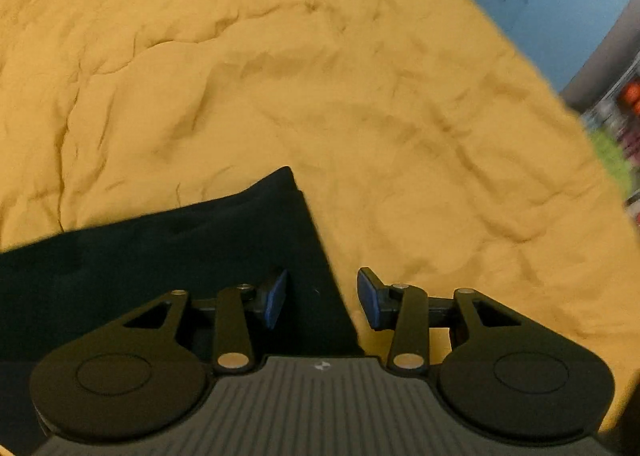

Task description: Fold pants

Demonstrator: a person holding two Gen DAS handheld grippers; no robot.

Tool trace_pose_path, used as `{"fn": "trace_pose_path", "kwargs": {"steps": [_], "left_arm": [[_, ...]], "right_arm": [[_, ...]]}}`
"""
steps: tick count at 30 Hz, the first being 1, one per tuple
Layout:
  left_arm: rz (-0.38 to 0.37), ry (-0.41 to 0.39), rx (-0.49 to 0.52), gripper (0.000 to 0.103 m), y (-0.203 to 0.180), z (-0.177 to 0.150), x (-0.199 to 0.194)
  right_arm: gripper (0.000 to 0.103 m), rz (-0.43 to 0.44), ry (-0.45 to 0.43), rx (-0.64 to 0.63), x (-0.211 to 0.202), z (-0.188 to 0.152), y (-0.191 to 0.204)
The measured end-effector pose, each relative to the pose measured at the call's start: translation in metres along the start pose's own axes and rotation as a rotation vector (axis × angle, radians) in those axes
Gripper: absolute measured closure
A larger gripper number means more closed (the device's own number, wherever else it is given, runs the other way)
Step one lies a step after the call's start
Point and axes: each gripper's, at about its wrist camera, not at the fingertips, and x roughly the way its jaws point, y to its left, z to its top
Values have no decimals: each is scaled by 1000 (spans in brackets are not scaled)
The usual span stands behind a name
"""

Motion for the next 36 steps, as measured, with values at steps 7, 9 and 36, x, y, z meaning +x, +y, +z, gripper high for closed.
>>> {"fn": "trace_pose_path", "kwargs": {"steps": [7, 9, 36], "left_arm": [[33, -54, -171, 102, 16, 1, -3], [44, -108, -212, 103, 23, 2, -9], [-21, -424, -695, 58, 337, -232, -137]], "right_arm": [[94, 14, -5, 12, -3, -1, -7], [95, 22, 8, -4, -6, -1, -6], [74, -74, -273, -407, 39, -41, 108]]}}
